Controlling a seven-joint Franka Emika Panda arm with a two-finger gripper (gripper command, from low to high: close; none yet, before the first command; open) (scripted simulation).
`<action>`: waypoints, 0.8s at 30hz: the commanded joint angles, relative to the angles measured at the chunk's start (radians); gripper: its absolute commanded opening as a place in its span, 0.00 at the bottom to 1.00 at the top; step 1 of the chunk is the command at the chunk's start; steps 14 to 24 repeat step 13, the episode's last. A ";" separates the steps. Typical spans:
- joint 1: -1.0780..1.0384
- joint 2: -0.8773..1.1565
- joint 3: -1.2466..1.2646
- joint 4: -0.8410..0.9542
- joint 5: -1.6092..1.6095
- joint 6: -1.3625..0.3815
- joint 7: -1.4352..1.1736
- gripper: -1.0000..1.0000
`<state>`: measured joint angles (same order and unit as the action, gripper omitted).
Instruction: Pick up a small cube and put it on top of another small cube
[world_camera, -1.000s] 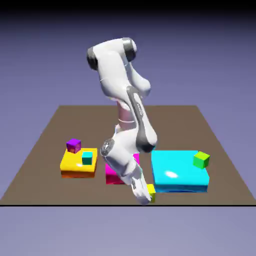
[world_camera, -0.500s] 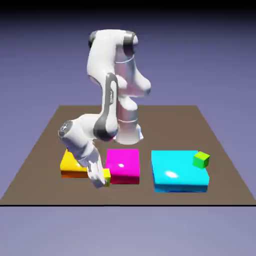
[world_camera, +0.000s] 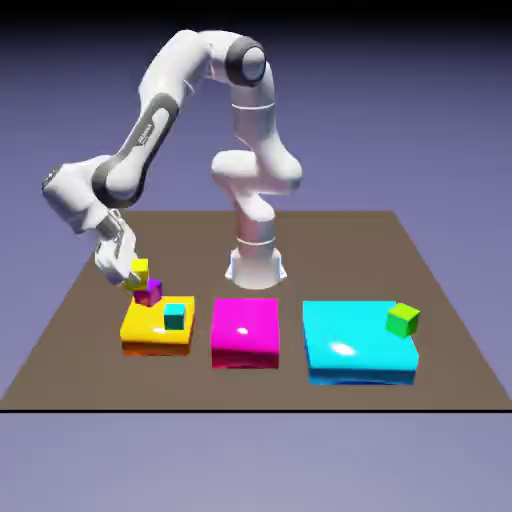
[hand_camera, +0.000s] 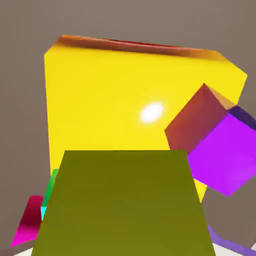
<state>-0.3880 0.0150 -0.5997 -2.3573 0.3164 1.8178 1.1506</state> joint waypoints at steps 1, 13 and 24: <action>-0.007 -0.028 -0.018 -0.014 -0.013 0.008 0.027 0.00; -0.007 0.005 -0.008 -0.067 0.025 0.090 0.007 1.00; -0.007 0.005 -0.008 -0.067 0.025 0.090 0.007 1.00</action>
